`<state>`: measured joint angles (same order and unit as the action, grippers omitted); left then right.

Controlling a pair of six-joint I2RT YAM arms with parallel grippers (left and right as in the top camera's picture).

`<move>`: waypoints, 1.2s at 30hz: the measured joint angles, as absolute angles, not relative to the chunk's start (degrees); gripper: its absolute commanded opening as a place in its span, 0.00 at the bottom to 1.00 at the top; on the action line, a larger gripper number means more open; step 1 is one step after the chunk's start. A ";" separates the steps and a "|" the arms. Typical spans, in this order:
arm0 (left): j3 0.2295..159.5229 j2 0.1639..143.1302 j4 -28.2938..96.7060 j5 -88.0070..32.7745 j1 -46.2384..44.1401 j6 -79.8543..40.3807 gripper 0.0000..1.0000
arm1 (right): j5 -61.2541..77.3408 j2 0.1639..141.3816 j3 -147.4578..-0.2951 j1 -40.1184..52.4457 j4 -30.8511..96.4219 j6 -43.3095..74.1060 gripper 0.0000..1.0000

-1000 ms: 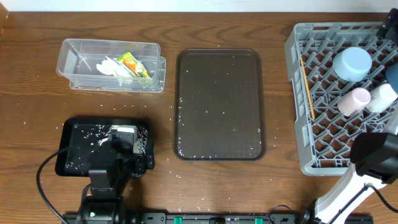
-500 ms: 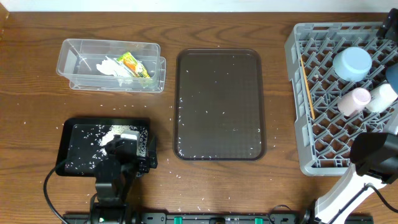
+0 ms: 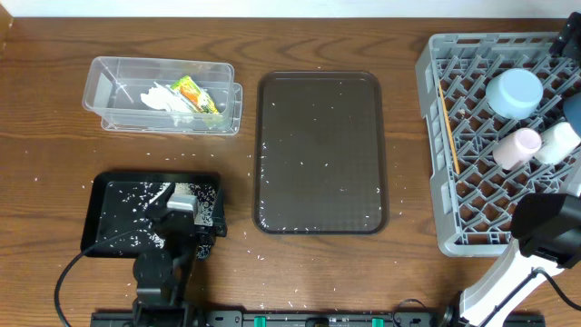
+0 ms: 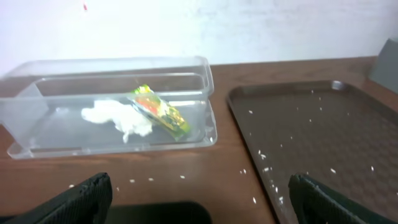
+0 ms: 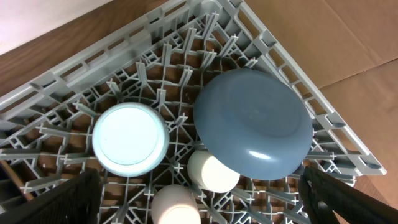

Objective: Sort waste into correct bins and load items into the dishwasher rack

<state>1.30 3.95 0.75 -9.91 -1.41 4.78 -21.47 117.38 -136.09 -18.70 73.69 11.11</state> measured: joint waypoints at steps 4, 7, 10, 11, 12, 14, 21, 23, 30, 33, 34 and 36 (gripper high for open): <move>1.32 0.91 1.39 -8.84 -1.41 4.82 0.93 | -21.45 117.38 -136.09 -18.70 73.69 11.11 0.99; 1.32 0.67 1.45 -8.51 -1.41 4.93 0.93 | -21.45 117.38 -136.09 -18.68 73.69 11.11 0.99; 1.32 0.67 1.48 -8.36 -1.41 4.95 0.93 | -21.47 117.38 -136.09 -18.68 73.69 11.11 0.99; 1.32 0.67 1.48 -8.36 -1.41 4.95 0.93 | -21.47 117.38 -136.09 -18.68 73.69 11.11 0.99; 1.32 0.67 1.48 -8.34 -1.41 4.95 0.93 | -21.47 117.38 -136.09 -18.70 73.69 11.11 0.99; 1.32 0.67 1.48 -8.34 -1.41 4.95 0.93 | -21.47 117.38 -136.09 -18.68 73.69 11.11 0.99; 1.32 0.67 1.50 -8.16 -1.41 4.97 0.94 | -21.47 117.38 -136.09 -18.68 73.69 11.11 0.99; 1.32 0.67 1.50 -8.16 -1.41 4.97 0.94 | -21.45 117.38 -136.09 -18.70 73.69 11.11 0.99; 1.32 0.67 1.50 -8.16 -1.41 4.95 0.94 | -21.45 117.38 -136.09 -18.68 73.69 11.11 0.99; 1.32 0.67 1.50 -8.16 -1.41 4.97 0.93 | -21.47 117.38 -136.09 -18.70 73.69 11.11 0.99; 1.32 0.67 1.50 -8.16 -1.41 4.95 0.93 | -21.47 117.38 -136.09 -18.68 73.69 11.11 0.99; 1.32 0.67 1.50 -8.16 -1.41 4.95 0.93 | -21.45 117.38 -136.09 -18.68 73.69 11.11 0.99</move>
<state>1.32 0.67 1.50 -8.16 -1.41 4.95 -21.45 117.38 -136.09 -18.68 73.69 11.11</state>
